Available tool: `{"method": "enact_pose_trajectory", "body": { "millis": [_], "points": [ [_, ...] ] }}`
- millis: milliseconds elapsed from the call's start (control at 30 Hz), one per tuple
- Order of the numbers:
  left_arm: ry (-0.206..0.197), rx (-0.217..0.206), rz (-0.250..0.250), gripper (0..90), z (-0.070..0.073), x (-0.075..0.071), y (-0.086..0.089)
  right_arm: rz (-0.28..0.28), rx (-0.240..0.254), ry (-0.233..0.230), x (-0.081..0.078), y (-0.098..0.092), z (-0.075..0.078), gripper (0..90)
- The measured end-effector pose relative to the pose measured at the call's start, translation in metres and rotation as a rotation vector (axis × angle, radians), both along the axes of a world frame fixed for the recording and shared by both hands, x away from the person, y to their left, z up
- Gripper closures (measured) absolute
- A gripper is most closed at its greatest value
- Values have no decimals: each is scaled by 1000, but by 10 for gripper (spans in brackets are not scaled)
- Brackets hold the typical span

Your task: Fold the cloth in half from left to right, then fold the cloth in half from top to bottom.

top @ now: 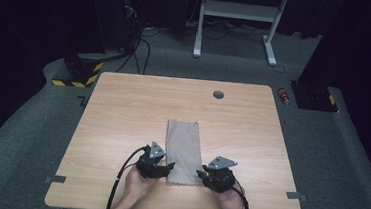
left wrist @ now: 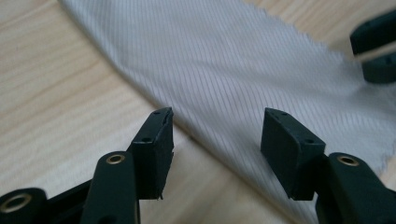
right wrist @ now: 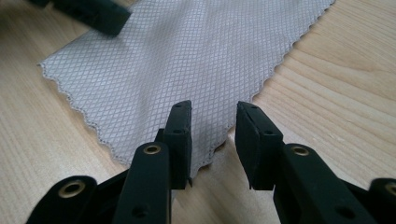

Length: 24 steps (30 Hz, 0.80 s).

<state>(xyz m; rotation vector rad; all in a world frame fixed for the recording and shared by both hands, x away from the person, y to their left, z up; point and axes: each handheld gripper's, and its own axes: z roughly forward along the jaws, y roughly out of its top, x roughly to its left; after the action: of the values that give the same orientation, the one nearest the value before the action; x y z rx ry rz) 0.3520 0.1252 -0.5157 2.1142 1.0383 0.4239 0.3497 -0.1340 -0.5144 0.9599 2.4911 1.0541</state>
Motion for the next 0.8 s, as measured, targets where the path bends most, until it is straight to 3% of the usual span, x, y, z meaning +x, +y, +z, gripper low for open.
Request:
{"method": "enact_pose_trajectory", "body": {
  "millis": [67,300,467,633,800],
  "points": [
    [-1,35,4,442,-4,-6,1,1,-8,0,3,1,-1,665],
    [-5,23,27,436,-5,-19,11,-4,-25,4,6,0,-3,664],
    [-7,-19,12,420,-1,-31,10,-2,-25,7,7,1,-2,660],
    [-9,34,-16,418,-4,-38,2,8,-15,4,6,1,1,638],
    [-22,37,-18,422,-5,-42,3,11,-30,7,6,0,-3,622]
  ]
}}
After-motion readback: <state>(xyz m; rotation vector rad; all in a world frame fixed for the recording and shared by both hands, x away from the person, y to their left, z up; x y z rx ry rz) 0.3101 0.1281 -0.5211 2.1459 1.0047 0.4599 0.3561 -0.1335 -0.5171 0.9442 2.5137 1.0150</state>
